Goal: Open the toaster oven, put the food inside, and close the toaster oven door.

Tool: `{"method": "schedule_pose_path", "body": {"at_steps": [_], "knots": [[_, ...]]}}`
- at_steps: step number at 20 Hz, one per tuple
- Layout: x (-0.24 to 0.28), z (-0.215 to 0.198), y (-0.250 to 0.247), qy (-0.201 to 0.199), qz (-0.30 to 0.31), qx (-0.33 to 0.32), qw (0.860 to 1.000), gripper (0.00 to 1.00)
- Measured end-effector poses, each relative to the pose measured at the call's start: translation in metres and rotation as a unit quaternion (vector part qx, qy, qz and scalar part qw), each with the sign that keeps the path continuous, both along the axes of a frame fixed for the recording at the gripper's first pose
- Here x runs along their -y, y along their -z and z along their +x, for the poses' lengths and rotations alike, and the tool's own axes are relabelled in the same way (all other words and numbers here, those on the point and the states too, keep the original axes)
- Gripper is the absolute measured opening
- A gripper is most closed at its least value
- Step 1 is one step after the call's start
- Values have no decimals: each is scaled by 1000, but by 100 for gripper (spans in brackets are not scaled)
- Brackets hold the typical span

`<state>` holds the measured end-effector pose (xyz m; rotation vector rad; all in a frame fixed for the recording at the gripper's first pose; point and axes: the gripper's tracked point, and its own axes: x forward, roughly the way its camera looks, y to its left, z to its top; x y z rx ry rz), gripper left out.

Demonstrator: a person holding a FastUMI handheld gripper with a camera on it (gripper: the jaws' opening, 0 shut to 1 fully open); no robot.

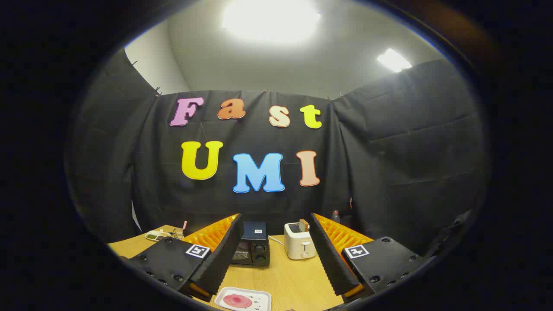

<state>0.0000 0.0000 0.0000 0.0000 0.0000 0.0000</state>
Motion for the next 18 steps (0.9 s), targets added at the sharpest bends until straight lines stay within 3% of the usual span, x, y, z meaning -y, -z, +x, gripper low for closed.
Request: {"method": "schedule_pose_path", "body": {"at_steps": [18], "knots": [[-9,9,-5,-8,9,4,1000,97]]}}
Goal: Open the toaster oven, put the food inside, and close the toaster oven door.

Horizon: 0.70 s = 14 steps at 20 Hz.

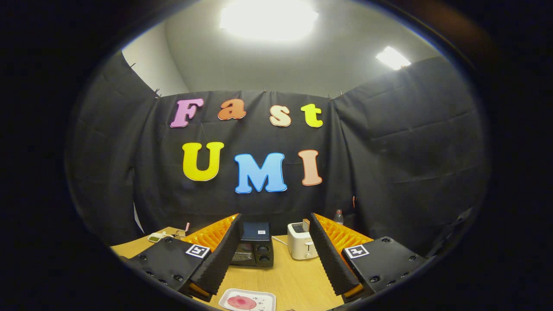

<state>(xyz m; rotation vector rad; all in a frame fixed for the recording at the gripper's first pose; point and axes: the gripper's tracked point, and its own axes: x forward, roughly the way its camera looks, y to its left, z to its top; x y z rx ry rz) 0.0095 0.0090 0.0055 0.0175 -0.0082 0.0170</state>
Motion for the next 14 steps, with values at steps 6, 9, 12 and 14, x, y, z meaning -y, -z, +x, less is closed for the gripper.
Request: {"method": "schedule_pose_path", "body": {"at_steps": [6,9,12,14], "knots": [[-22,29,-3,-18,7,4,1000,97],[-37,49,0,-30,11,5,999,97],[-51,73,6,-45,11,1,999,97],[-60,88,11,-54,13,-2,998,97]]}}
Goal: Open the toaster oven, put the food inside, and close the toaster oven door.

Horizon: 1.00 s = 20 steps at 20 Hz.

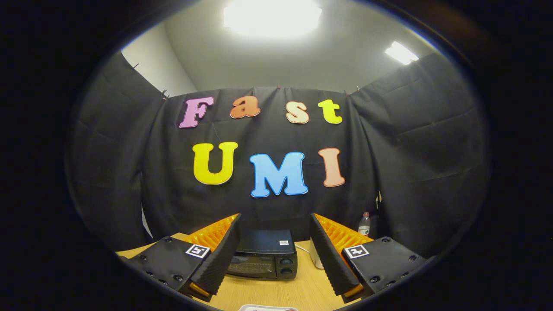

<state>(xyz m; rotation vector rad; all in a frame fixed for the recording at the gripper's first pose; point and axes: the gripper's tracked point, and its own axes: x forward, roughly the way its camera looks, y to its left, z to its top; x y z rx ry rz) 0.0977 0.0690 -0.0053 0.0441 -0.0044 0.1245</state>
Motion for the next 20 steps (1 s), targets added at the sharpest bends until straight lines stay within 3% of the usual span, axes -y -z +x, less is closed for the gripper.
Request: {"method": "schedule_pose_path", "body": {"at_steps": [8,20], "knots": [[-48,61,31,-35,18,-24,999,97],[-119,111,116,-71,17,-81,994,97]]}}
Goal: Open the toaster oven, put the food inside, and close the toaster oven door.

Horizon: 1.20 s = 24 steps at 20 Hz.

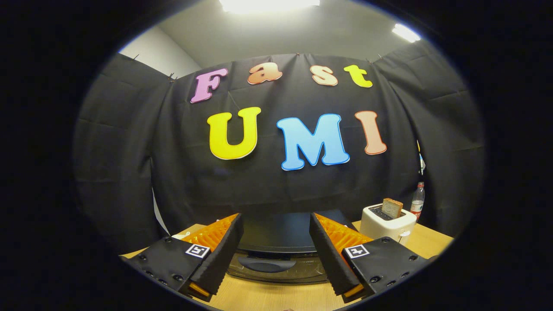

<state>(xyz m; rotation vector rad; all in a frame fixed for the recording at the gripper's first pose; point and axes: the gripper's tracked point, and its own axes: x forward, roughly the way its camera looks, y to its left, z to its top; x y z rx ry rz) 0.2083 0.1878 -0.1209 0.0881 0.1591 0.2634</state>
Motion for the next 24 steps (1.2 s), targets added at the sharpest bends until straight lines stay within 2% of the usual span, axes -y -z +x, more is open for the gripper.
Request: {"method": "schedule_pose_path", "body": {"at_steps": [5,14,15,19,24], "knots": [[-19,14,47,-2,-19,-40,999,97],[-22,25,110,12,-58,-94,994,98],[-24,27,104,16,-59,-75,995,98],[-22,26,108,21,-67,-67,995,99],[-20,4,111,17,-68,-65,995,99]]}}
